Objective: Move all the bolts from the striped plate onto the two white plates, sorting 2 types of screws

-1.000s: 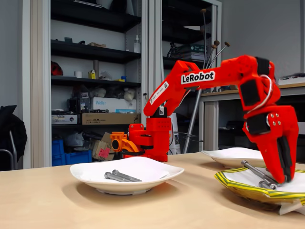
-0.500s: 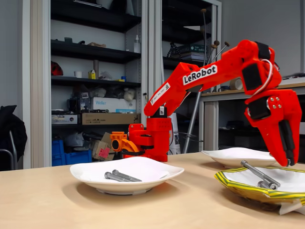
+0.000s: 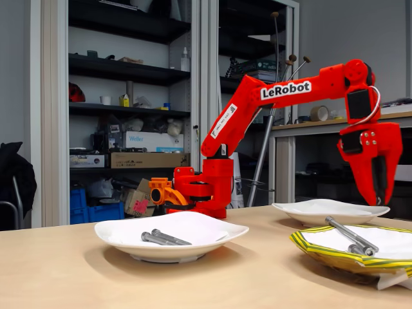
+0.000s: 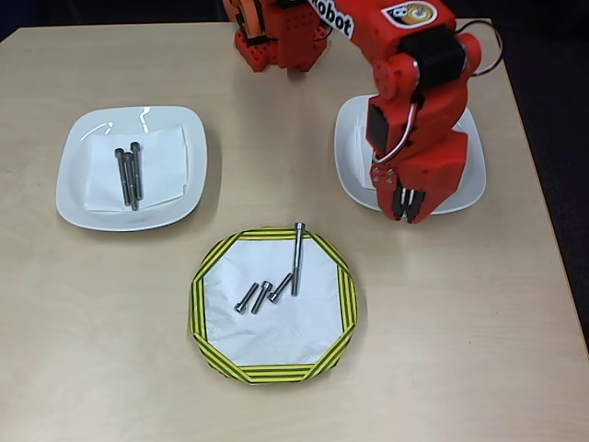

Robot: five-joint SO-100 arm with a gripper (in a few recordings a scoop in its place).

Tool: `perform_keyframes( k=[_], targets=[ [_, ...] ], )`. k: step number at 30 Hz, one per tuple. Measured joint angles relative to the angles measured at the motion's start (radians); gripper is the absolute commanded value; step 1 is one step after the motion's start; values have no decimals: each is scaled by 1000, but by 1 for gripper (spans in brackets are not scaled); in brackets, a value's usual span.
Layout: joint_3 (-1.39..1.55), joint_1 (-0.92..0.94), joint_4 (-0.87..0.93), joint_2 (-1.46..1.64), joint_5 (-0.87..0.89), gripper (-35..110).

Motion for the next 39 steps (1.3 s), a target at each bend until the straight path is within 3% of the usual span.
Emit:
perform_keyframes(
  k=[8,12,19,24,32,39],
  targets=[
    [477,-140,-106,359,158,0],
    [661,-202,-176,463,235,16],
    [750,-219,-285,520,215,21],
    [690,-143,-291,492,83,21],
    [342,130,-285,245,-310,20],
    [158,262,-259,91,-469,18]
  ],
)
